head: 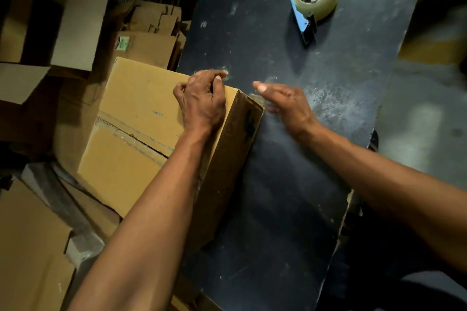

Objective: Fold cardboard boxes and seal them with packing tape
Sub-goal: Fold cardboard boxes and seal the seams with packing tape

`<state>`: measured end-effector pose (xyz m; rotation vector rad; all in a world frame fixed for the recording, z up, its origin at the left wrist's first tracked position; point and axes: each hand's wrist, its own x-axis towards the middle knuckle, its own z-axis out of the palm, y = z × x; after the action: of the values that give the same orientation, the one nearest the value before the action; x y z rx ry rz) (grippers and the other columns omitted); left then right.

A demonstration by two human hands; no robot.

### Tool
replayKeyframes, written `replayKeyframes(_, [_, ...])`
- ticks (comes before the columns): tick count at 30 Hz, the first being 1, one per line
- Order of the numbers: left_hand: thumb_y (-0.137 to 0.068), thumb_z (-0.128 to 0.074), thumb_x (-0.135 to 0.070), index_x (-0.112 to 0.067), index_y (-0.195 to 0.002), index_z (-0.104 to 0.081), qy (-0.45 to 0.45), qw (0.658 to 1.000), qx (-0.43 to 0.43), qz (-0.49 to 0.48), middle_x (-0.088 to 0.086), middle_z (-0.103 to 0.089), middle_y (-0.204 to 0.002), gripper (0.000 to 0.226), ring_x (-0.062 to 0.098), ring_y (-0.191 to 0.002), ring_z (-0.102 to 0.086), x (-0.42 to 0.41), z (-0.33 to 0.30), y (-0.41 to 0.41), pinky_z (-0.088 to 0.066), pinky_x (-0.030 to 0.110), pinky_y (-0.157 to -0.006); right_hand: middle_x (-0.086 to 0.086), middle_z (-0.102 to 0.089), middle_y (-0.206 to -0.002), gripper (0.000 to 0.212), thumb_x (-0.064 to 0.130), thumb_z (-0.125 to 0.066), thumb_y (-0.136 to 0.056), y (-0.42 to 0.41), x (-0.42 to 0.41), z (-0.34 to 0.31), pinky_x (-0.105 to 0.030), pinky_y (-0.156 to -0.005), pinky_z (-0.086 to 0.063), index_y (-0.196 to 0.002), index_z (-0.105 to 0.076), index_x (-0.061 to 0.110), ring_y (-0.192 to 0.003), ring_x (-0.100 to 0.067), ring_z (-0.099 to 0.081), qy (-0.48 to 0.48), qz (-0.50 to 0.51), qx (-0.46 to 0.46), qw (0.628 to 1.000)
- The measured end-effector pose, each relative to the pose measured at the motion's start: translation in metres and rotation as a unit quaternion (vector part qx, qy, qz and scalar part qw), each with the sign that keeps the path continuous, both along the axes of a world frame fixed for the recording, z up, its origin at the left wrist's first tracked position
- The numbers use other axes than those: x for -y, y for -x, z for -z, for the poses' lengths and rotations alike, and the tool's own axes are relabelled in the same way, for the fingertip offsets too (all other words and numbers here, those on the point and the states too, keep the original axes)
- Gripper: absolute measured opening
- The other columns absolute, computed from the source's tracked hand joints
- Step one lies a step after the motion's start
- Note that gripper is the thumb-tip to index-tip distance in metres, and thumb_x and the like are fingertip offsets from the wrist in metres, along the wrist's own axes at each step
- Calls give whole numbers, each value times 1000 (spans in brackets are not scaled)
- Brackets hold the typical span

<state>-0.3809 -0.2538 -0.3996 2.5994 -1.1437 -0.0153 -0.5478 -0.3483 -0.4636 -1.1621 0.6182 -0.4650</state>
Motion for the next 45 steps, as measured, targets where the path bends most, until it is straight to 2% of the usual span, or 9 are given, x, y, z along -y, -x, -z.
replayKeyframes(2, [-102,-39,-34,-32,-112,-72,-1,1000,0,0,-13,-70,-119,35,3,-114,-55,0,0,0,-20,30,-97,-5,-77,-88,50,53,-67,-95,-9,13,-12,-43,-78,-56,-94,-78,4,-82,-22,-71,51,-57,2,997])
replayKeyframes(6, [-102,-36,-36,-31,-113,-71,-14,1000,5,2,-10,-70,-118,37,6,-118,-55,-1,0,0,-17,28,-94,3,-79,-106,31,32,-79,-91,-21,19,-6,-31,-92,-60,-114,-79,12,-101,-8,-74,99,-106,26,989])
replayKeyframes(9, [-102,-36,-37,-32,-114,-70,-19,1000,5,4,-8,-70,-118,37,7,-119,-55,-1,1,-3,-16,27,-93,-4,-77,-113,36,24,-81,-88,-27,24,12,-41,-100,-58,-119,-76,5,-110,-18,-73,66,-111,62,990])
replayKeyframes(28, [-101,-35,-36,-35,-117,-68,-13,1000,-8,3,-7,-71,-115,36,9,-115,-55,8,-2,-10,-18,30,-97,-2,-79,-108,38,-1,-80,-84,-47,69,31,-33,-95,-59,-119,-75,13,-106,-18,-74,45,-256,31,965])
replayKeyframes(31, [-102,-36,-35,-36,-117,-68,-11,1000,-4,1,-7,-70,-115,35,9,-114,-55,5,-1,-9,-18,29,-96,2,-78,-114,33,9,-75,-92,-44,76,22,-48,-102,-55,-123,-75,19,-112,-18,-71,49,-275,18,960])
replayKeyframes(35, [-103,-38,-32,-34,-118,-68,-10,1000,-10,3,-6,-69,-118,34,9,-113,-54,6,-1,-10,-22,34,-100,12,-73,-124,33,36,-69,-98,-53,59,2,-32,-101,-52,-129,-73,26,-120,-5,-65,57,-238,65,967])
replayKeyframes(39, [-103,-36,-33,-32,-121,-67,6,1000,-23,-7,-7,-71,-115,36,9,-108,-56,14,0,-26,-23,30,-95,9,-77,-113,31,33,-75,-93,-74,57,9,-38,-103,-55,-120,-76,19,-112,-8,-70,92,-183,71,976])
replayKeyframes(42, [-106,-39,-32,-27,-126,-66,61,996,-58,-32,-6,-70,-115,34,11,-107,-60,23,-4,-45,-45,34,-97,11,-78,-108,23,35,-77,-91,-96,75,8,-39,-99,-57,-112,-79,27,-108,-7,-71,119,-182,47,975])
replayKeyframes(45, [-109,-45,-24,-21,-132,-66,103,989,-85,-68,-7,-67,-124,32,5,-111,-58,23,-16,-53,-49,15,-91,15,-78,-101,19,35,-78,-90,-116,90,7,-28,-87,-59,-107,-81,27,-98,-1,-72,197,-185,36,962])
